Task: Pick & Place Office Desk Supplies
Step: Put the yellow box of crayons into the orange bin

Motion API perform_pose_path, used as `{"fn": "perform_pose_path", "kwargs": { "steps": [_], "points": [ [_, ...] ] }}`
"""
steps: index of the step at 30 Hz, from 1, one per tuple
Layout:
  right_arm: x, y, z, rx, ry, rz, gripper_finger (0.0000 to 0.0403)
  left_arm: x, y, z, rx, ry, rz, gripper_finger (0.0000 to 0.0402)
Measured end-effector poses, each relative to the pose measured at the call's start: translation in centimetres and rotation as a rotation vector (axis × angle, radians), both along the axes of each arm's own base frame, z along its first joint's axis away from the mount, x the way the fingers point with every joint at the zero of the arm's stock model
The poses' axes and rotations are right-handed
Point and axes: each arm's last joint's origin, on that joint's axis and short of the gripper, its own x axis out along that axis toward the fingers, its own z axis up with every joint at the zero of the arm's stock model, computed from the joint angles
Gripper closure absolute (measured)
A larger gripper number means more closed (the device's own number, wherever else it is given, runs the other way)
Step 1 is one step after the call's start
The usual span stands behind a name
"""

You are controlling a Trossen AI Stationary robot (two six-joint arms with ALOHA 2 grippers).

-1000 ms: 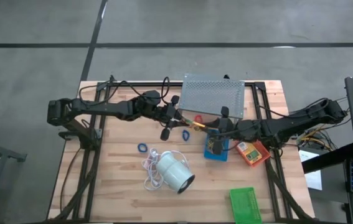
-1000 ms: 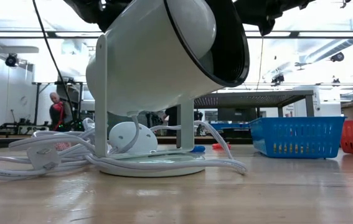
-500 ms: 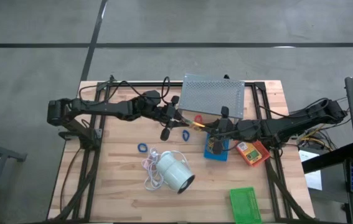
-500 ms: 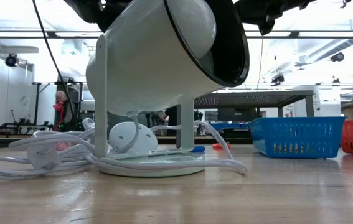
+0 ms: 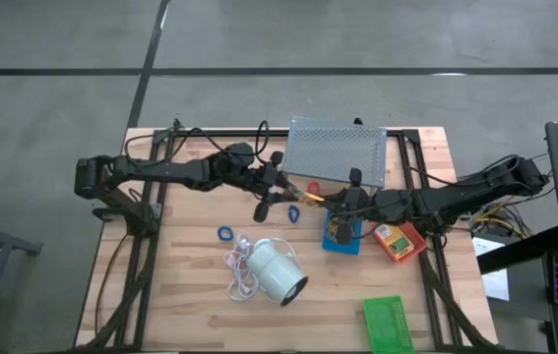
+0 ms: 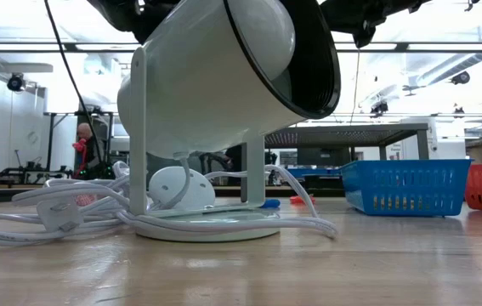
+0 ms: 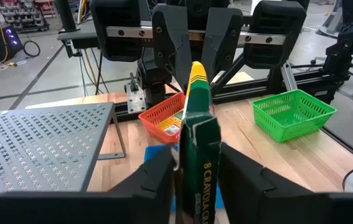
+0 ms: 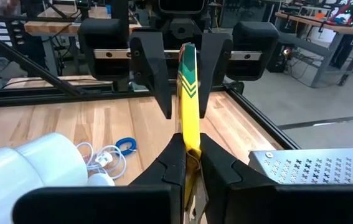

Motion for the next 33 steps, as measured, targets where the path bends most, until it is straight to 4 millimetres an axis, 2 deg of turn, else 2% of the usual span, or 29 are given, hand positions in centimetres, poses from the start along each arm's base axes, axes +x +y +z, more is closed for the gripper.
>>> {"fn": "perform_pose_path", "kwargs": {
  "steps": [13,17,24,33],
  "points": [
    [0.0,0.0,0.0,0.0,0.001,-0.001,0.0385,0.0,-0.2,0.0,-0.002,-0.002,-0.006,0.0144],
    [0.0,0.0,0.0,0.0,-0.001,-0.001,0.0385,0.0,-0.2,0.0,-0.002,-0.002,-0.006,0.0112],
    [-1.1,-0.3,1.2,0.033,-0.046,-0.004,0.0385,0.0,-0.2,-0.2,-0.006,0.015,-0.005,0.0093],
    [-5.0,-0.4,2.5,0.157,-0.032,0.006,0.0385,-0.1,-0.3,-0.3,-0.012,0.033,-0.005,0.0099]
  ]
}}
